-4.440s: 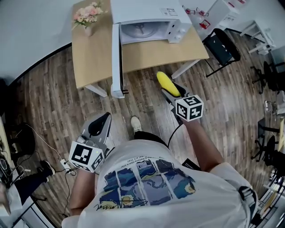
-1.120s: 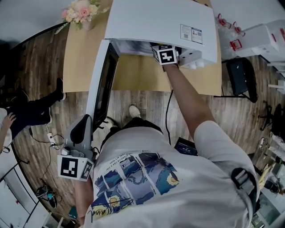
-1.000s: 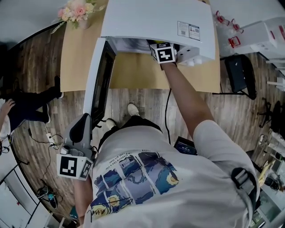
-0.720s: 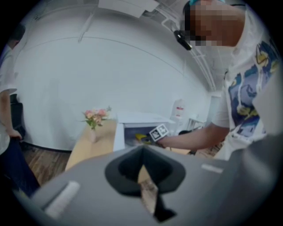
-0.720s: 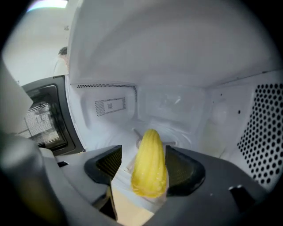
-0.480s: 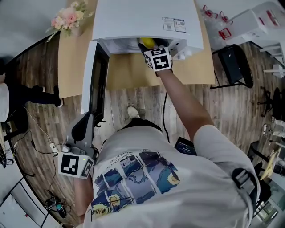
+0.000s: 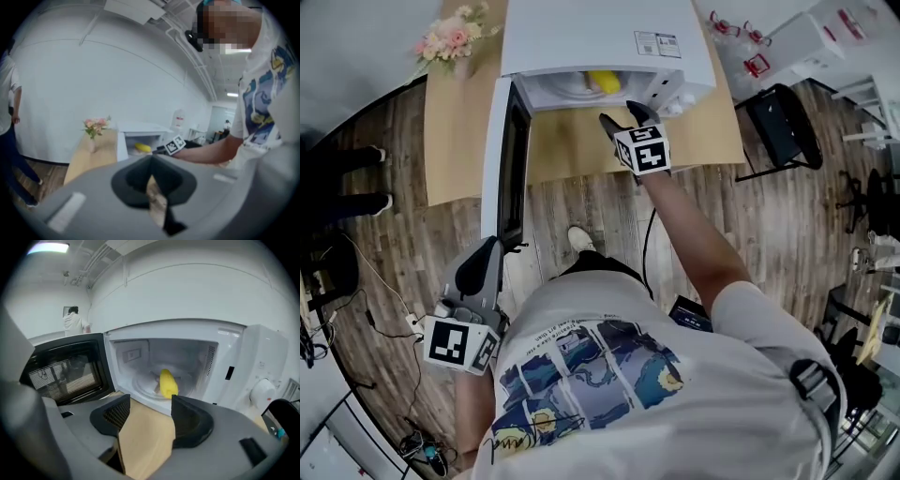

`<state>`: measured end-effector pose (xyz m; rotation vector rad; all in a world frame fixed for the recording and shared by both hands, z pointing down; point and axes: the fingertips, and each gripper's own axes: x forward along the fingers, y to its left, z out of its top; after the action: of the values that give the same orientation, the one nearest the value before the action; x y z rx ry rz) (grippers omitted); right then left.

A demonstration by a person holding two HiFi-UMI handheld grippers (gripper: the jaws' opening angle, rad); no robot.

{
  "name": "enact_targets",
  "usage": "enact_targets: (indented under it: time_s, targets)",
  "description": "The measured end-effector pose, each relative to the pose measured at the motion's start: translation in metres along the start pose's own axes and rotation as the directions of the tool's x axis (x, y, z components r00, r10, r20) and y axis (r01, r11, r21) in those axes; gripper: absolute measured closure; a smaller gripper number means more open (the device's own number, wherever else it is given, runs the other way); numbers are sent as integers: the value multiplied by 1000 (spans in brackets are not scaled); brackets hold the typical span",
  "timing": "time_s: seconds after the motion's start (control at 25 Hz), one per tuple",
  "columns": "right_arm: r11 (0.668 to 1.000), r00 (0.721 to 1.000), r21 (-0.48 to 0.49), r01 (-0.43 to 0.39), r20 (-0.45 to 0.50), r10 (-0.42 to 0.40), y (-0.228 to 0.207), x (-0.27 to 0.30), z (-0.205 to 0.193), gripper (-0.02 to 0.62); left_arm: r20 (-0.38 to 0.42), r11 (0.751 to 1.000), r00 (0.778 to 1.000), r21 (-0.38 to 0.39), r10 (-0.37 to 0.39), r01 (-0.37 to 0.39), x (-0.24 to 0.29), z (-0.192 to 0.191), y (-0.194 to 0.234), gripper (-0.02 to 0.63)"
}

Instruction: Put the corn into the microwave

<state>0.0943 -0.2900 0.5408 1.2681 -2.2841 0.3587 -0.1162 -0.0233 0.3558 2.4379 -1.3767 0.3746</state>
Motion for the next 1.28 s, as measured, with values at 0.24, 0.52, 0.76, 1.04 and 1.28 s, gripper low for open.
enact_targets:
  time_s: [0.24, 0.52, 0.76, 1.04, 1.28]
  targets:
    - [1000, 1000, 14, -5, 12, 5, 32, -43, -9, 330, 8, 999, 999, 10, -40, 40, -25, -12, -5, 597]
    - [1000, 998, 28, 0, 58, -1, 72, -102, -13, 403, 33, 995, 995, 22, -95, 94, -53, -23, -12, 597]
    - [999, 996, 55, 1, 92, -7, 108, -151, -20, 465, 60, 990, 989, 39, -135, 133, -82, -32, -20, 597]
    - [998, 996, 59, -29, 85, 24, 154, -198, -43, 552, 65, 987, 985, 31, -159, 157, -117, -56, -31, 597]
    - [995, 994, 65, -78, 84, 72, 202, -235, -57, 572, 58, 986, 984, -2, -167, 167, -147, -88, -35, 597]
